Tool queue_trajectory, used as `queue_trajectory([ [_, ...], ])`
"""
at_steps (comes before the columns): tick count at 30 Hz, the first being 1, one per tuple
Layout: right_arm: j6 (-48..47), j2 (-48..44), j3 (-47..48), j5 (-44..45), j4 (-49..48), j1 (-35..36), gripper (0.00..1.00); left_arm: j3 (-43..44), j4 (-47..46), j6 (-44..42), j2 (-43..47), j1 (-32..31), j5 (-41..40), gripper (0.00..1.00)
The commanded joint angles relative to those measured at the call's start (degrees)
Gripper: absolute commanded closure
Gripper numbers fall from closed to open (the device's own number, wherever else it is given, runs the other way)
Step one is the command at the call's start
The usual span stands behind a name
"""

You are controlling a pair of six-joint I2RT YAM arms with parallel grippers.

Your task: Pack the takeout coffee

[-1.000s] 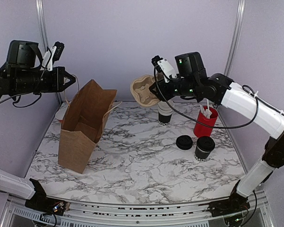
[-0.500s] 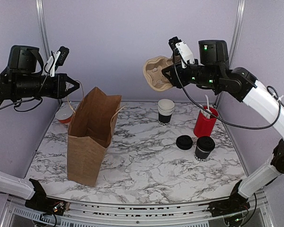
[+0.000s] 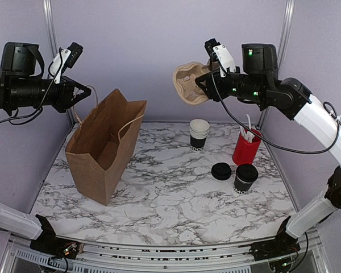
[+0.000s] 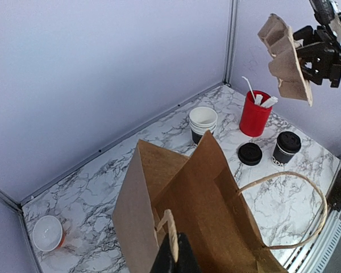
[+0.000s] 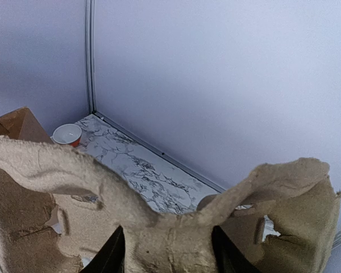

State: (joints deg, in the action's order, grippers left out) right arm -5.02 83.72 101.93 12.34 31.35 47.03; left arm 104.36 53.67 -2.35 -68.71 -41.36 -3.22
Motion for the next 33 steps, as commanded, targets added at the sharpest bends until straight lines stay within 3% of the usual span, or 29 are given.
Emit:
queue_trajectory([
  [1, -0.52, -0.11, 1.29, 1.35, 0.31, 0.26, 0.56, -2.15, 4.67, -3.47, -3.17, -0.37, 10.45, 1.0],
  [10, 0.64, -3.52, -4.48, 1.63, -0.22, 0.26, 0.56, -8.95, 2.75, 1.19, -10.1, -3.39, 17.7, 1.0],
  [18, 4.61, -9.91, -14.98, -6.74, -4.82, 0.39, 0.57, -16.75, -11.46, 10.16, -5.15, -5.13, 18.19, 1.0],
  [25, 9.59, -16.19, -29.91, -14.78, -17.2, 2.05, 0.58, -20.12, -14.6, 12.51, -4.46, -5.65, 18.78, 1.0],
  [33, 13.22, -17.19, -45.25, -19.93, -32.31, 4.59, 0.59, -19.9, -16.31, 13.27, -4.07, -5.83, 19.1, 1.0],
])
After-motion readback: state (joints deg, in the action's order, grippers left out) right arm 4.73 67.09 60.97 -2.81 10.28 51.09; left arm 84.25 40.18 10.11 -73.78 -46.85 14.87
